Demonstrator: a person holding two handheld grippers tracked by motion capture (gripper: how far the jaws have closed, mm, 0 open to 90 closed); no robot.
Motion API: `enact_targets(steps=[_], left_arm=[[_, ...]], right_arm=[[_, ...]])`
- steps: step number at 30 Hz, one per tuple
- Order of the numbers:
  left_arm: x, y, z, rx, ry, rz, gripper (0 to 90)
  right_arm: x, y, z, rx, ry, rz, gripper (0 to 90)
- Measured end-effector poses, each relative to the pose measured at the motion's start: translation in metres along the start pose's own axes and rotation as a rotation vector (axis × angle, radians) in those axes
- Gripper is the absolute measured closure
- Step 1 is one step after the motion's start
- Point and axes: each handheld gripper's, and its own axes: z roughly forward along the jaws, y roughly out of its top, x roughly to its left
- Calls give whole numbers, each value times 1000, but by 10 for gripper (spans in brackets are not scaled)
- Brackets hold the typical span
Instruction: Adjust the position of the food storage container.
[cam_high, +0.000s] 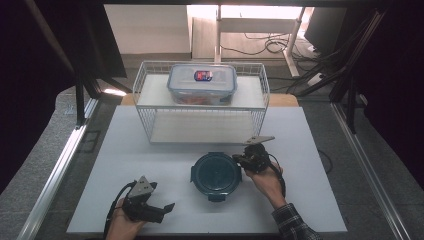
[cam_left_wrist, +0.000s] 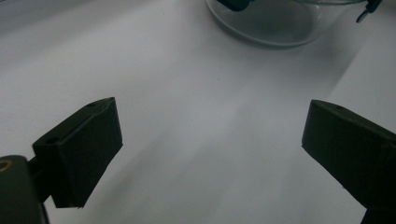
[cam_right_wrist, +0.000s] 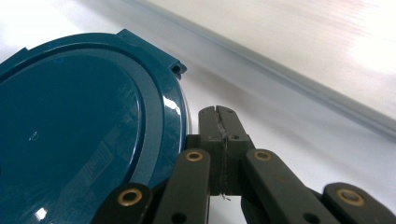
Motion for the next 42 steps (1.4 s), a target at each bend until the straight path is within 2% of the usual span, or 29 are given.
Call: enact_targets(steps=[8,11,14,18,19,20,22,23,24,30,33,36,38,42], left_arm=[[0,0,0,1,-1,2,44],[0,0,-1,5,-1,0,44],[0,0,-3,10,1,-5,49],[1,0,-6,7,-1,-11,54],[1,0,-6,10,2,-9,53],[0,1,-7,9,4,-7,53],[-2,1,-8,7,12,3,51],[-3,2,-8,8,19,8,47],[-4,2,-9,9,24,11,47],[-6,0,-13,-20,14,-11,37],[-5,-3,-15,-28,15,-8,32],[-4,-5,-15,-33,13,-2,28],[-3,-6,-14,-27,16,0,27],[-3,-7,-13,-22,19,3,27]], right_arm=[[25,1,7,10,33,-46,893],[29,3,7,18,16,-65,891],[31,0,-1,-10,-5,-73,881],[33,-7,-23,-67,-31,-96,728],[33,-13,-36,-98,-27,-90,624],[33,-13,-36,-98,-27,-90,624],[32,-20,-46,-121,-18,-72,536],[33,-25,-54,-133,-3,-56,443],[33,-25,-54,-133,-3,-56,443],[38,-44,-69,-169,49,-46,183],[42,-54,-75,-191,76,-39,79],[46,-65,-77,-217,125,-40,49],[47,-69,-76,-205,130,-42,42],[49,-73,-71,-163,91,-71,38]])
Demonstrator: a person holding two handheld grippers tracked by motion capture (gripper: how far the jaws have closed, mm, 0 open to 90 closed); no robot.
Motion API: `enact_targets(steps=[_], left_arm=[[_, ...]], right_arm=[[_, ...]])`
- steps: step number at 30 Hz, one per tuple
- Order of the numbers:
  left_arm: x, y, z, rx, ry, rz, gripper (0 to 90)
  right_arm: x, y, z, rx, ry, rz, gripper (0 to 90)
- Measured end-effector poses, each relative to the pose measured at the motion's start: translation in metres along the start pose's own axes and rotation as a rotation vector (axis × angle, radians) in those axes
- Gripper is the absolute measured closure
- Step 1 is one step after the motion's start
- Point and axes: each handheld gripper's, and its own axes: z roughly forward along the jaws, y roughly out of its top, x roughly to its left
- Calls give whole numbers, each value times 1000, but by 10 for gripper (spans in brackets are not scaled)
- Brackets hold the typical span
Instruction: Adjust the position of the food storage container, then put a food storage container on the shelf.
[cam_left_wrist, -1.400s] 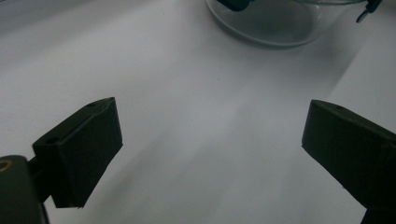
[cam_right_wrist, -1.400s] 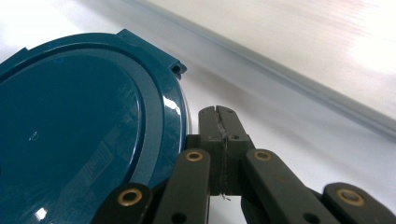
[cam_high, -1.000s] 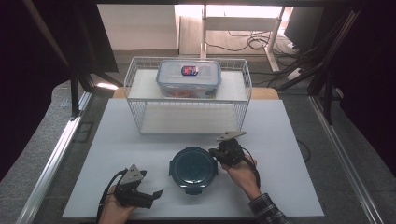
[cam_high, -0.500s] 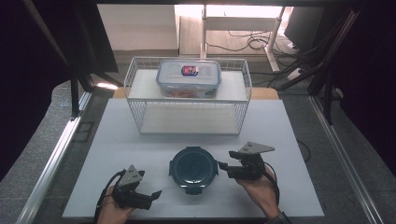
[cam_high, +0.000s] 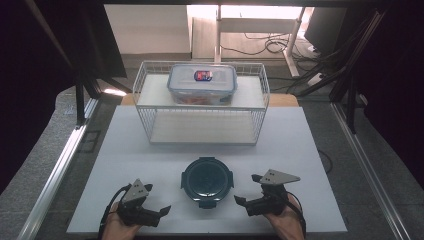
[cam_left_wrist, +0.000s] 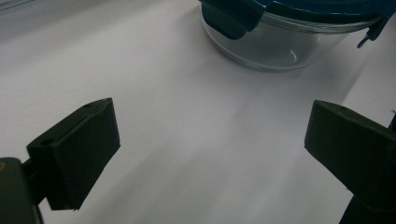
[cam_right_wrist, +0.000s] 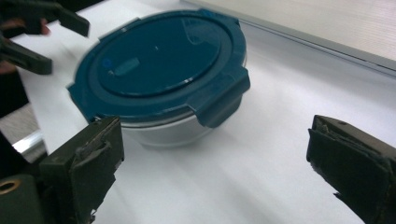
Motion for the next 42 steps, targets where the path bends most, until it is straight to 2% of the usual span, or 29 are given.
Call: enact_targets(steps=[4,13,17,20,23,27,29,33,37,42], left_arm=[[0,0,0,-1,2,-1,27],[1,4,2,-10,-15,-33,28],[2,9,2,-14,-14,-43,28],[4,13,3,-23,-45,-62,30],[6,18,5,-23,-56,-66,29],[11,29,7,-46,-104,-94,28],[11,34,9,-52,-111,-101,39],[13,50,16,-28,-115,-88,69],[13,68,31,-15,-142,-70,97],[10,80,48,12,-185,-63,84]], right_arm=[[0,1,1,-4,-17,-5,31],[0,4,2,12,-45,-14,19],[1,8,3,37,-52,-15,3],[0,11,7,63,-48,2,3],[-2,14,11,82,-32,18,3],[-2,21,17,102,-25,27,2],[-1,25,20,122,-28,26,0],[-2,31,28,158,-19,30,0],[-5,37,32,178,4,51,23],[-10,44,42,183,39,79,59]])
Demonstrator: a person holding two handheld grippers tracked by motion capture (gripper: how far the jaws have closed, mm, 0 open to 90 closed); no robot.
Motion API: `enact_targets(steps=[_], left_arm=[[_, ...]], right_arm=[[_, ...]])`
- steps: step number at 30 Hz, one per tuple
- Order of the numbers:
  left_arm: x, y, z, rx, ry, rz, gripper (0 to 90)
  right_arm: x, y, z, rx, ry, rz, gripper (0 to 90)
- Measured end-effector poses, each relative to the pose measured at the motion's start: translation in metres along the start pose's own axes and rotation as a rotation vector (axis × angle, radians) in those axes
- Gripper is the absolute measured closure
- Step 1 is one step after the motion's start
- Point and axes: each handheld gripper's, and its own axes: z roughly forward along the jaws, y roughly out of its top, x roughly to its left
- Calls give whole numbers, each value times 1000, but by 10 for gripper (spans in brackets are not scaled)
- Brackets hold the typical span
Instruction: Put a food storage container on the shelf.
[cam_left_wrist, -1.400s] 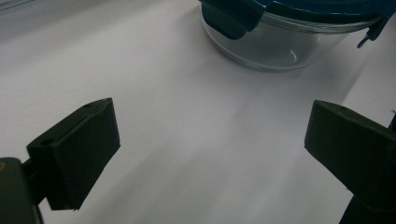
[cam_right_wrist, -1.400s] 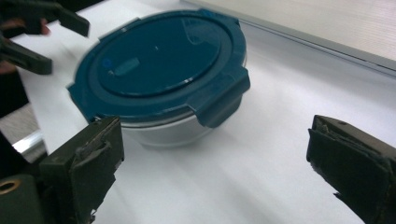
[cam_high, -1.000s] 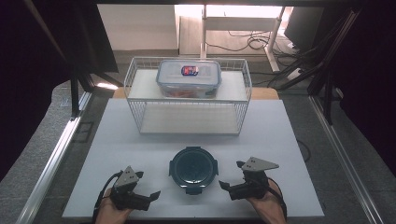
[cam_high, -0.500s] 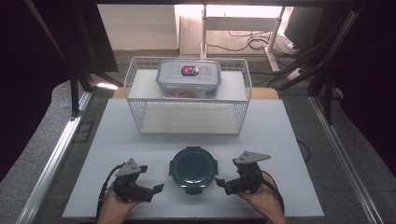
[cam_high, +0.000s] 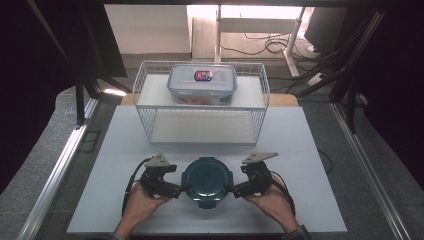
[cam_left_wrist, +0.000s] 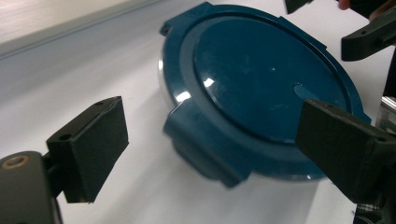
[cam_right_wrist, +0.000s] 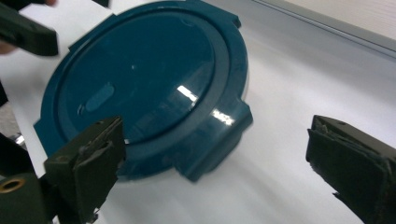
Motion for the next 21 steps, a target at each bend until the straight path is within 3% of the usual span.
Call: enact_targets(steps=[3,5,8,10,11,14,17,19,21], left_arm=[[1,0,10,29,-28,-14,73],[4,-2,15,34,-75,-43,65],[5,-4,18,51,-150,-72,78],[5,-5,20,62,-164,-82,79],[6,-4,18,65,-165,-94,93],[10,-6,15,58,-180,-126,150],[13,-8,11,64,-188,-157,207],[12,-9,11,66,-190,-168,204],[13,-11,13,71,-210,-188,187]], right_arm=[[-1,1,8,18,32,14,66],[-2,0,14,39,56,28,66],[-6,-2,19,59,132,76,78],[-8,-3,21,78,170,99,96],[-8,-4,23,92,211,111,120],[-6,-3,23,100,200,104,125],[-5,-1,18,102,202,98,201],[-6,-2,13,87,220,107,270],[-7,-4,12,90,227,131,276]])
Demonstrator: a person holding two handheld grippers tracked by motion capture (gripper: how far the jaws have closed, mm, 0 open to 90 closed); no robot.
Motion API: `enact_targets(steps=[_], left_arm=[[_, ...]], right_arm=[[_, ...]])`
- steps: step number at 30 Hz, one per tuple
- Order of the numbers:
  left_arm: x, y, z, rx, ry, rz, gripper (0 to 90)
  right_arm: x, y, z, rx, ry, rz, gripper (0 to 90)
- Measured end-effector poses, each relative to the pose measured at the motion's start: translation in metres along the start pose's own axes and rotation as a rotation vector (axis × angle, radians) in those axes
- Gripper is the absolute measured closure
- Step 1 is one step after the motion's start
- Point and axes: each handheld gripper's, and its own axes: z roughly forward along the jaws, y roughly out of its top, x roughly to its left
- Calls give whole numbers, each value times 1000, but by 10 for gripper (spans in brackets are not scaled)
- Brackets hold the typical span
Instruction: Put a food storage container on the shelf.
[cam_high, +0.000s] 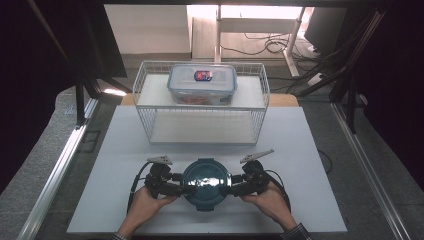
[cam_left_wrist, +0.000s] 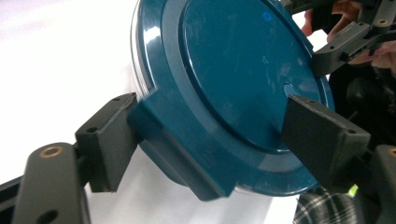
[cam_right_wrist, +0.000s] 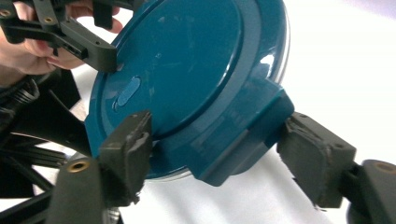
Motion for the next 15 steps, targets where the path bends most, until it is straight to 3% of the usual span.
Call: enact_targets(steps=[3,5,8,11,13,15], left_arm=[[4,-2,3,4,-43,-42,157],[5,-3,3,7,-55,-46,158],[7,-4,1,8,-62,-59,179],[9,-5,-3,14,-77,-81,226],[5,-7,-9,6,-74,-63,277],[0,-9,-16,-20,-83,-40,396]], right_arm=[[-6,-3,1,4,14,38,267],[-9,-5,1,-8,34,58,270],[-7,-5,3,1,23,67,245],[-5,-5,3,6,17,89,253],[-8,-5,1,-6,34,120,288],[-10,-6,-2,-14,55,162,338]])
